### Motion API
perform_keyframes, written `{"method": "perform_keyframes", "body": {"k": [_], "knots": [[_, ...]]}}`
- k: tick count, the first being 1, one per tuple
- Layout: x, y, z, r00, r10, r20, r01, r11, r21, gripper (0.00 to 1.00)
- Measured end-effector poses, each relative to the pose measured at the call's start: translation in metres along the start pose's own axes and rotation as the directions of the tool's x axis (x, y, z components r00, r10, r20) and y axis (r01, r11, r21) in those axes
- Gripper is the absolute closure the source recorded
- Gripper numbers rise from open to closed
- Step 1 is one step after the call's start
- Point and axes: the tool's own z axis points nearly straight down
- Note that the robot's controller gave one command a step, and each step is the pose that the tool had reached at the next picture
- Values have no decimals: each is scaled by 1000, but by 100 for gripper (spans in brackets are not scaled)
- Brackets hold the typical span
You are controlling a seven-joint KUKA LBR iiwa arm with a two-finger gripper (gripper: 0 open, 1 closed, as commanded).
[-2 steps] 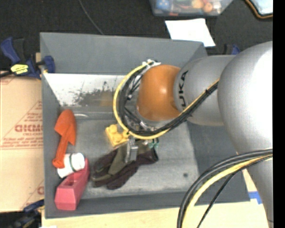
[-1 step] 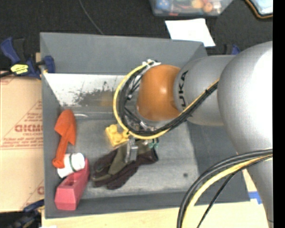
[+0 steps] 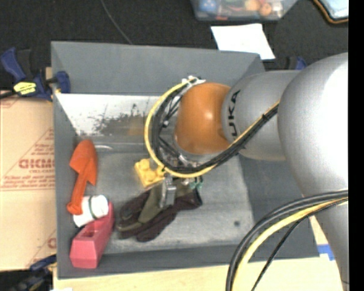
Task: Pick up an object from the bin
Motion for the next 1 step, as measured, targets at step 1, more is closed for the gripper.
{"method": "perform_keyframes", "body": {"k": [1], "knots": [[0, 0, 0, 1000, 1, 0, -1, 1000, 0, 100]]}}
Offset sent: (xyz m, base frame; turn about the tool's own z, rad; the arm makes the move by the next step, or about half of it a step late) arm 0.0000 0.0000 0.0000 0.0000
